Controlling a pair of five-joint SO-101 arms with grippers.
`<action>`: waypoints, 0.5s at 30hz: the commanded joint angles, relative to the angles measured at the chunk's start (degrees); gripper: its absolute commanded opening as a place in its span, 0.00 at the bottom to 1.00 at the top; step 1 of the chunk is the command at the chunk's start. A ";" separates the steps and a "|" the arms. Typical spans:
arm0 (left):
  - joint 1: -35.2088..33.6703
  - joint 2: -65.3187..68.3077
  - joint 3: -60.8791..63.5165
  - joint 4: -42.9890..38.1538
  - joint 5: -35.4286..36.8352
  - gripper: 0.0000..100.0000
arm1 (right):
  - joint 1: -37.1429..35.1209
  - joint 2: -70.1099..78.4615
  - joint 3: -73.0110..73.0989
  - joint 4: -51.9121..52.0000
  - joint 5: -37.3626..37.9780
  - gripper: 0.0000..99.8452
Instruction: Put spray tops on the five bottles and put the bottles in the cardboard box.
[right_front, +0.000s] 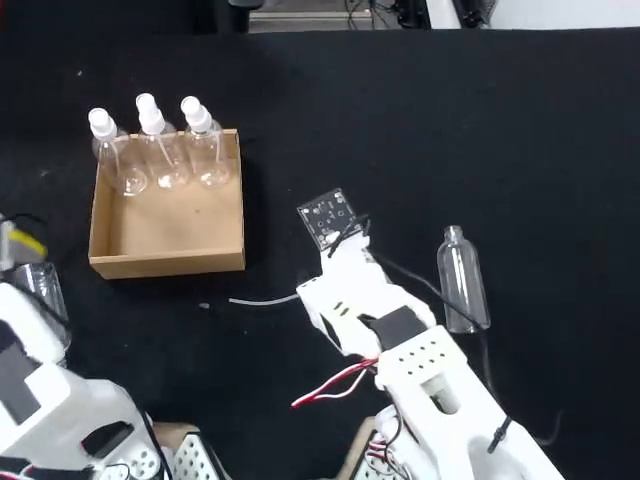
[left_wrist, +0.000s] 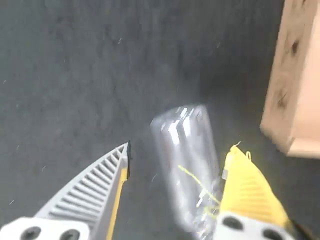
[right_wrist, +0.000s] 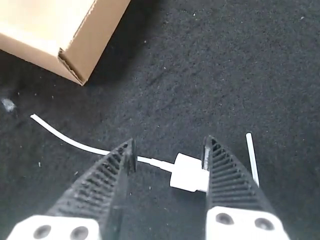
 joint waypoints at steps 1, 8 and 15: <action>3.56 -0.35 2.51 -8.26 5.19 0.29 | -0.62 0.40 -0.40 -1.85 0.26 0.20; 1.19 -0.35 8.57 -14.42 5.45 0.29 | -0.53 0.40 -0.40 -1.85 0.26 0.20; -2.42 2.46 13.67 -19.87 2.46 0.29 | -0.62 0.31 -0.40 -1.85 0.26 0.20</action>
